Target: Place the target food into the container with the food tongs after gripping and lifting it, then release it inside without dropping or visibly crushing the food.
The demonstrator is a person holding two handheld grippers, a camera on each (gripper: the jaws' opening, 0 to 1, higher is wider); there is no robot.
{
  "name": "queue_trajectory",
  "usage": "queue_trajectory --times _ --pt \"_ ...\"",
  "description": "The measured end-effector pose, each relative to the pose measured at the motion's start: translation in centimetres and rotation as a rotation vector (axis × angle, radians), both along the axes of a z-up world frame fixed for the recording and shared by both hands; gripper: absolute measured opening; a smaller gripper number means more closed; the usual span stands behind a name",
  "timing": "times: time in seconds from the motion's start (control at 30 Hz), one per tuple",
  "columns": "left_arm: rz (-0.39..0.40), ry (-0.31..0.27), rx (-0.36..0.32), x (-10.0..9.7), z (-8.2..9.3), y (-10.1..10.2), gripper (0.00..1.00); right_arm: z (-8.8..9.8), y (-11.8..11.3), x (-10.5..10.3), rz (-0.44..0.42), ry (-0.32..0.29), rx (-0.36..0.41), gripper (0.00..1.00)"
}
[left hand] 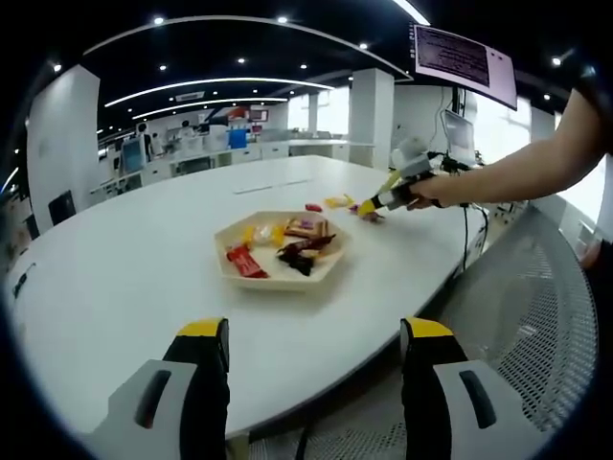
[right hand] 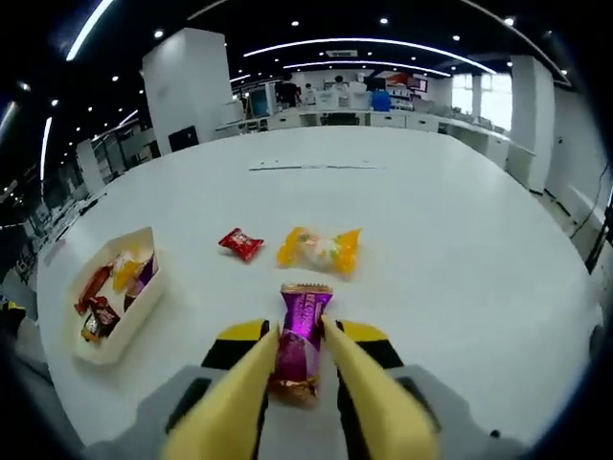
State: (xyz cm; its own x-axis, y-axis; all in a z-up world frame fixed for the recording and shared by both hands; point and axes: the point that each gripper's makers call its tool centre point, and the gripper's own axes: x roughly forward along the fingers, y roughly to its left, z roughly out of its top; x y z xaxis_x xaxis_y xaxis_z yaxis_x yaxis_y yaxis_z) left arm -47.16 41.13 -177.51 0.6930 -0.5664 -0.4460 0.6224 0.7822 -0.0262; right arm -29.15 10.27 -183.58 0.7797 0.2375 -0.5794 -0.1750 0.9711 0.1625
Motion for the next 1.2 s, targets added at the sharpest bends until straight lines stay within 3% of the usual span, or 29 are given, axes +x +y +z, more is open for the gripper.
queue_trajectory --times 0.13,0.23,0.27,0.53,0.67,0.8,0.87,1.2 --pt "-0.001 0.002 0.001 0.0 0.0 0.0 0.69 -0.2 -0.2 -0.4 0.021 -0.054 -0.012 0.24" --pt "-0.005 0.003 0.002 -0.1 0.0 0.0 0.69 -0.5 0.6 -0.7 0.052 -0.015 0.043 0.17" --pt "-0.005 0.002 0.001 -0.1 0.0 -0.1 0.69 -0.6 -0.2 -0.7 0.040 -0.016 -0.006 0.17" --pt "-0.003 0.006 0.003 -0.1 -0.1 0.0 0.69 0.1 0.6 -0.4 0.081 -0.070 -0.042 0.16" --pt "-0.005 0.009 0.006 -0.1 -0.2 0.0 0.69 0.2 0.8 -0.1 0.139 -0.085 -0.116 0.16" --pt "-0.006 0.010 0.006 -0.1 -0.2 0.0 0.69 0.2 0.8 -0.1 0.130 -0.083 -0.107 0.16" --pt "-0.007 0.011 0.007 -0.1 -0.2 0.0 0.69 0.3 0.7 0.0 0.147 -0.103 -0.147 0.16" --pt "-0.007 0.011 0.007 -0.1 -0.2 0.0 0.69 1.0 0.5 -0.1 0.143 -0.094 -0.114 0.15"
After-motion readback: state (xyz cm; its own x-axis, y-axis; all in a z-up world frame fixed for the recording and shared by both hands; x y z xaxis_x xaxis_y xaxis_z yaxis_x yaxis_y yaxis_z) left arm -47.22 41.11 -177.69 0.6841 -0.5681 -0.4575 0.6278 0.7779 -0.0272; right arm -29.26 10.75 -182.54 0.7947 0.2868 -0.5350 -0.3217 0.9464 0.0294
